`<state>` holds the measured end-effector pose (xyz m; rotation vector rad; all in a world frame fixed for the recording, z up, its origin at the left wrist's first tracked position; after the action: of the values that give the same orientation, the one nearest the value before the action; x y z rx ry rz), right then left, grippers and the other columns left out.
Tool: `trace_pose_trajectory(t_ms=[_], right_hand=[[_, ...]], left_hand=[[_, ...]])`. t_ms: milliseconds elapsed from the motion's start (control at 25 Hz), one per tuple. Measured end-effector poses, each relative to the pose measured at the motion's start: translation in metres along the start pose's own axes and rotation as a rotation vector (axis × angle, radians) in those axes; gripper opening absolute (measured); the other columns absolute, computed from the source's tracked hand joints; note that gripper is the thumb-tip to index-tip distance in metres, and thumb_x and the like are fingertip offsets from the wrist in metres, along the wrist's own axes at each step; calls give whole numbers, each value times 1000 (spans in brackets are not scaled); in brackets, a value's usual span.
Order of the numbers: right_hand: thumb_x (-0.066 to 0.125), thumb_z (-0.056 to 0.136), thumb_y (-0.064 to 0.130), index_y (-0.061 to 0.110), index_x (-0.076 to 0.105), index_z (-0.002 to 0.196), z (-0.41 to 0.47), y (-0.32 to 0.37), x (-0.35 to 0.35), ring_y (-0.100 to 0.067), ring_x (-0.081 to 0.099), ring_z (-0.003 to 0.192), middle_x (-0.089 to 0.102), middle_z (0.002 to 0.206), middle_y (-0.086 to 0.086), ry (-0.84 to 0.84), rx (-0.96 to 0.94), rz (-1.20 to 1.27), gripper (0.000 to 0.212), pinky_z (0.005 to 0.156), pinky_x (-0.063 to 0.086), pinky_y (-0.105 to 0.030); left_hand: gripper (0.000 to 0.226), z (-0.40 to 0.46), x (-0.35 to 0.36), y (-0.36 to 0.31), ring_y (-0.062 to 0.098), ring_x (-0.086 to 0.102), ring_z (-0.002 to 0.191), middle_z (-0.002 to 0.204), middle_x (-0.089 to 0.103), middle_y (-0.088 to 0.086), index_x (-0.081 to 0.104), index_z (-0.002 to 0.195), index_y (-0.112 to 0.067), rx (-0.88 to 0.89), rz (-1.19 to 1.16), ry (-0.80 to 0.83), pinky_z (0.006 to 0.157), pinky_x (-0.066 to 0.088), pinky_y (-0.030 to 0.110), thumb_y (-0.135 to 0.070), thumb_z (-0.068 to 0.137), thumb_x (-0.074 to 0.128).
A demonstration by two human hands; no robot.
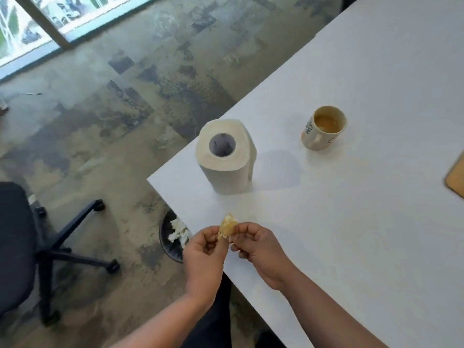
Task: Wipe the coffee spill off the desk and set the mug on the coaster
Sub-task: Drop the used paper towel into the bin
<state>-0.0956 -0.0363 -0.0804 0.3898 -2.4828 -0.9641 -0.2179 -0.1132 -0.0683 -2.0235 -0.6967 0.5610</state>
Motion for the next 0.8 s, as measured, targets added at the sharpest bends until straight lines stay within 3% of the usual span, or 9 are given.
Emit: trace_pose_trajectory(t_ms=[80,200,320,600,720,800], right_hand=[[70,90,12,23,75,100,12,-7,16,-11,67,78,77,92,-2,-40,-1,-209,15,67,51,-19],[70,92,19,26,73,101,31,-10,27,-13,69,87,74,94,0,-114,-64,-451,11,77,55,-21],[68,94,21,27,72,102,46,-7,38,-7,68,88,73,93,7,-105,-116,-614,11,83,55,-22],[64,93,12,34,71,97,56,-11,44,2,65,88,73,92,14,-62,-175,-782,23,77,51,-11],[64,92,9,34,71,97,58,-12,43,1,65,88,73,92,14,-67,-186,-780,26,75,50,-8],[63,92,7,31,72,98,58,-13,44,0,66,89,73,93,14,-60,-193,-782,27,77,51,-10]], left_hand=[[12,4,-30,17,13,72,76,85,78,1,76,95,-23,-64,-25,-128,69,59,26,-13,89,78],[12,23,-64,42,5,71,72,82,77,-5,74,98,-19,-142,-43,-305,61,54,16,-14,88,79],[12,49,-87,65,11,70,78,86,75,-1,73,100,-16,-296,-47,-438,64,51,19,-15,89,77],[24,109,-107,102,19,61,90,103,68,4,66,104,-11,-635,34,-451,74,46,28,-17,86,80],[30,115,-109,105,20,61,93,111,68,6,66,116,-10,-641,70,-473,78,48,29,-8,86,73],[32,114,-105,94,14,62,89,104,67,-1,66,120,-15,-566,33,-492,74,48,27,-9,88,68]])
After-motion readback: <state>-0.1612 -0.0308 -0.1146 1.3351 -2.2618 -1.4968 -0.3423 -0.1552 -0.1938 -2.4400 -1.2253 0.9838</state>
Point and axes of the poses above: each hand's wrist, its own z-axis towards the middle knuckle, its own x-axis out of the palm, y = z × x, the point moved 2 cm from there along z, towards the middle knuckle
